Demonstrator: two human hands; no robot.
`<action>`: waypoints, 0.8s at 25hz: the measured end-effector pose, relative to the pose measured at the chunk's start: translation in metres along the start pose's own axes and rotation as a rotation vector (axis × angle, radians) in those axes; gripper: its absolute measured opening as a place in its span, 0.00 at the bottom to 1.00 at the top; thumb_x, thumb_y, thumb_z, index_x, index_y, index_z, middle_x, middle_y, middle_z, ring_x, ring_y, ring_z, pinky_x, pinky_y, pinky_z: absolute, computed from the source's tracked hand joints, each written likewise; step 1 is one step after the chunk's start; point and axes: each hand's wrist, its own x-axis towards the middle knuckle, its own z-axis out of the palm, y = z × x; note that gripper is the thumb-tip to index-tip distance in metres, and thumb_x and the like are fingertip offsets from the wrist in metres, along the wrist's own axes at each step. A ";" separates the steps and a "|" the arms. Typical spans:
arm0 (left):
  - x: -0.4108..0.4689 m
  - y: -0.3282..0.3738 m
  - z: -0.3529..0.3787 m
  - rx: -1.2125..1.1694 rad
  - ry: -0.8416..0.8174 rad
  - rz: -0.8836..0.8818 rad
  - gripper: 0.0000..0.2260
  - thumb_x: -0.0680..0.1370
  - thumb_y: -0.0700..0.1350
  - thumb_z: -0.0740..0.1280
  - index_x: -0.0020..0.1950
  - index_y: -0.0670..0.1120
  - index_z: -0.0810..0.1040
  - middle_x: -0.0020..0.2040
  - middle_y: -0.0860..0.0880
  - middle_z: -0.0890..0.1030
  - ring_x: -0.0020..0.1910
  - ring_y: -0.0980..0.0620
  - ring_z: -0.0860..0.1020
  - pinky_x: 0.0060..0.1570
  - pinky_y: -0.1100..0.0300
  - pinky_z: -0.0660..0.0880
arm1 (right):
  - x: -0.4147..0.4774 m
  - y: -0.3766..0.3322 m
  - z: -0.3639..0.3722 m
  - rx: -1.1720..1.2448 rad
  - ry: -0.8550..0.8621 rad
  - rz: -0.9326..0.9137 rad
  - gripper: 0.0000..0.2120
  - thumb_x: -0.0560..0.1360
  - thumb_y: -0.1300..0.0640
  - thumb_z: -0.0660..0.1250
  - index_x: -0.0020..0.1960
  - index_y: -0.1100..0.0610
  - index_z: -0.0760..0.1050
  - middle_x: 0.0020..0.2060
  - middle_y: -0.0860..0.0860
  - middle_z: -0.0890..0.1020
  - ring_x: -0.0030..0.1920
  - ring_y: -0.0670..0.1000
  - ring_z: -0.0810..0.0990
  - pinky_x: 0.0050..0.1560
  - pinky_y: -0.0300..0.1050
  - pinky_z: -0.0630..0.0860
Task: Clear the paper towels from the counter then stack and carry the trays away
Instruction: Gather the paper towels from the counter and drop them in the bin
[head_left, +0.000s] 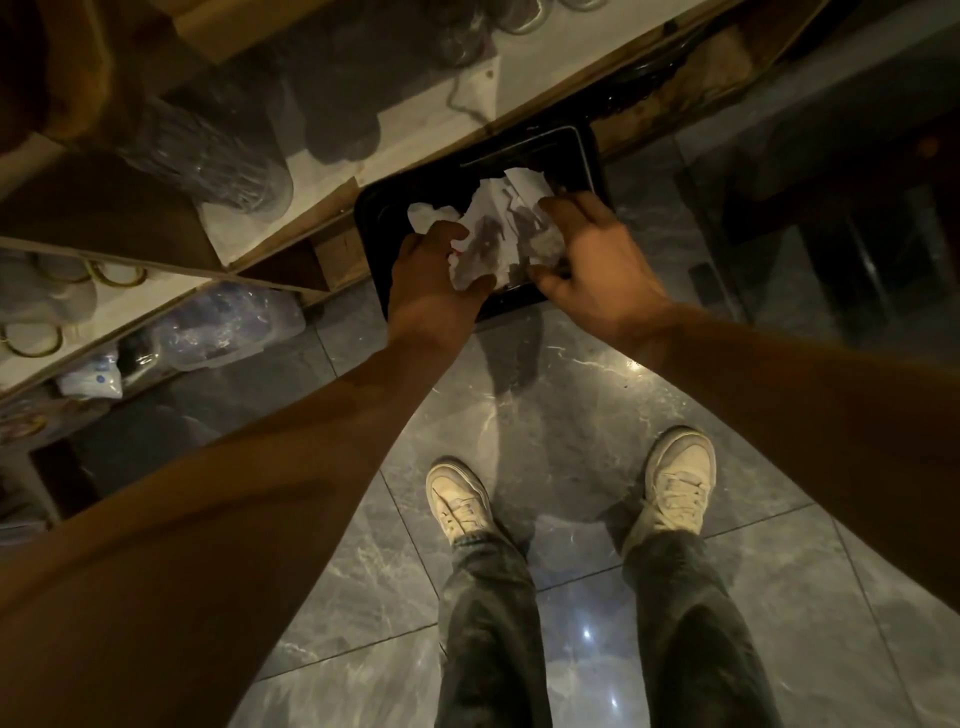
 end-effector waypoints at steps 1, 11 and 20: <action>-0.004 -0.001 0.000 -0.005 0.011 0.020 0.22 0.71 0.43 0.75 0.63 0.45 0.76 0.62 0.41 0.75 0.57 0.45 0.77 0.55 0.52 0.77 | -0.002 0.000 -0.003 0.002 0.000 0.008 0.28 0.75 0.57 0.69 0.72 0.59 0.66 0.69 0.60 0.68 0.66 0.62 0.71 0.64 0.53 0.73; -0.056 0.026 -0.033 0.073 0.007 0.095 0.17 0.75 0.49 0.69 0.62 0.46 0.76 0.61 0.42 0.76 0.58 0.47 0.75 0.51 0.67 0.68 | -0.062 -0.018 -0.047 -0.038 0.015 -0.049 0.21 0.80 0.53 0.62 0.70 0.57 0.67 0.63 0.58 0.72 0.62 0.58 0.72 0.58 0.52 0.74; -0.158 0.108 -0.114 0.130 -0.025 0.284 0.18 0.78 0.54 0.63 0.65 0.48 0.72 0.62 0.44 0.73 0.59 0.44 0.75 0.54 0.46 0.76 | -0.163 -0.088 -0.146 -0.140 0.018 -0.179 0.22 0.81 0.52 0.59 0.71 0.60 0.66 0.64 0.60 0.72 0.61 0.61 0.72 0.56 0.59 0.75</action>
